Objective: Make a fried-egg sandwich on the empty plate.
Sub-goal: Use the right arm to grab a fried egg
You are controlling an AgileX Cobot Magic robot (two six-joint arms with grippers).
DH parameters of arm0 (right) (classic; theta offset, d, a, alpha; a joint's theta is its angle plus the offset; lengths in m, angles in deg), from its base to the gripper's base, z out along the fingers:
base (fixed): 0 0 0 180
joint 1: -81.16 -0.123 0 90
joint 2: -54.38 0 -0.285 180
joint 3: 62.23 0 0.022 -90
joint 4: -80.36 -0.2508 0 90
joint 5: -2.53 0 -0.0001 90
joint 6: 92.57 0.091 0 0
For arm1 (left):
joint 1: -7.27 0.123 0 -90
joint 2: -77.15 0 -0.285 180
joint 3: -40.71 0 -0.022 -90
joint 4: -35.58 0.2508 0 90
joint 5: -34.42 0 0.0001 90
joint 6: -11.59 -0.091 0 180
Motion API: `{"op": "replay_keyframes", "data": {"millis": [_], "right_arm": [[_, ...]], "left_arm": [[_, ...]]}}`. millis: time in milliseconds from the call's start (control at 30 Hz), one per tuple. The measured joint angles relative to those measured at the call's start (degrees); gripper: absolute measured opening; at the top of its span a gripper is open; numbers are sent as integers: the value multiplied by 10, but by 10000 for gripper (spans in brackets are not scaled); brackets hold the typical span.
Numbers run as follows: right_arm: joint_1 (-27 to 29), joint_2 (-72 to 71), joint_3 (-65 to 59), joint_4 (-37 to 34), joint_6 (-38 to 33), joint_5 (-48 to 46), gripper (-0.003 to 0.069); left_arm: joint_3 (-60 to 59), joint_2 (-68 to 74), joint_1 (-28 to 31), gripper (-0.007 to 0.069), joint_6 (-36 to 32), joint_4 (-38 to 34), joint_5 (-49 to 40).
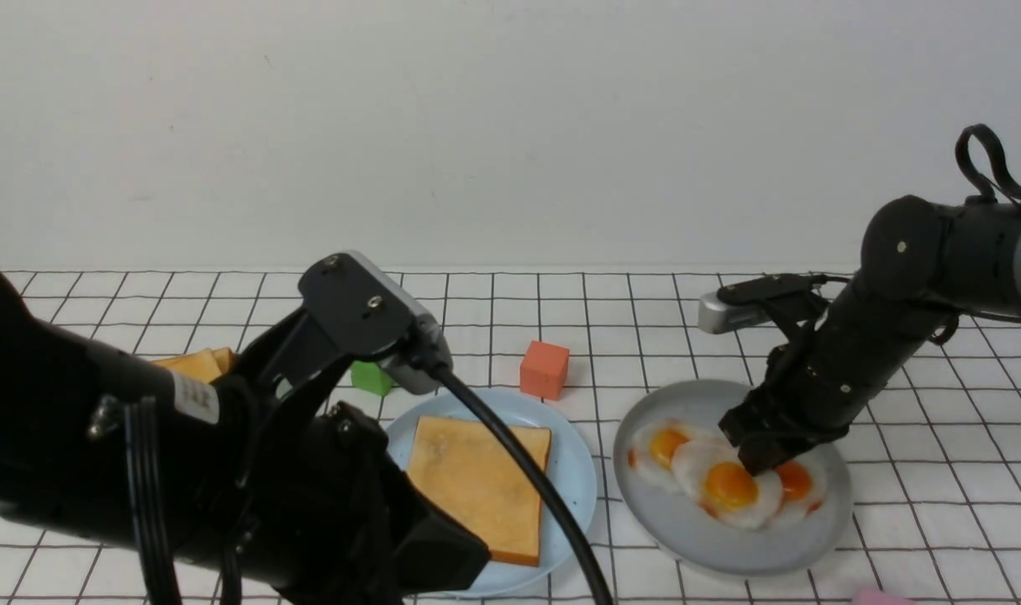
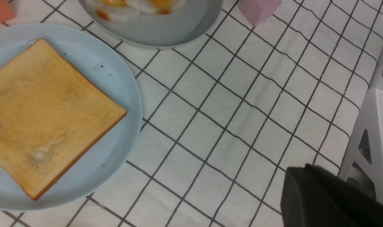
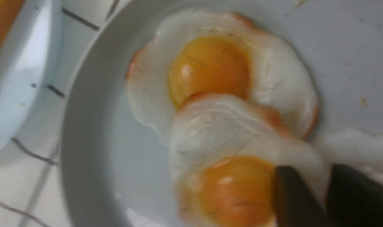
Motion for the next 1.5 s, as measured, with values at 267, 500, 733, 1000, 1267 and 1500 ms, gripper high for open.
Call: {"op": "replay_keyframes", "data": {"millis": [267, 500, 733, 1000, 1267, 1500], "right_arm": [[0, -2, 12, 10, 1, -19, -10], [0, -21, 13, 10, 1, -33, -10], [-1, -38, 21, 10, 1, -56, -8], [-23, -39, 21, 11, -64, -49, 203], [-24, -39, 21, -21, -182, -18, 390], [-24, -8, 22, -59, -233, 13, 281]], "left_arm": [[0, 0, 0, -13, 0, 0, 0], [0, 0, 0, -13, 0, 2, 0], [0, 0, 0, -13, 0, 5, 0], [0, 0, 0, -10, 0, 5, 0], [0, 0, 0, -2, 0, 5, 0], [0, 0, 0, 5, 0, 5, -1]]}}
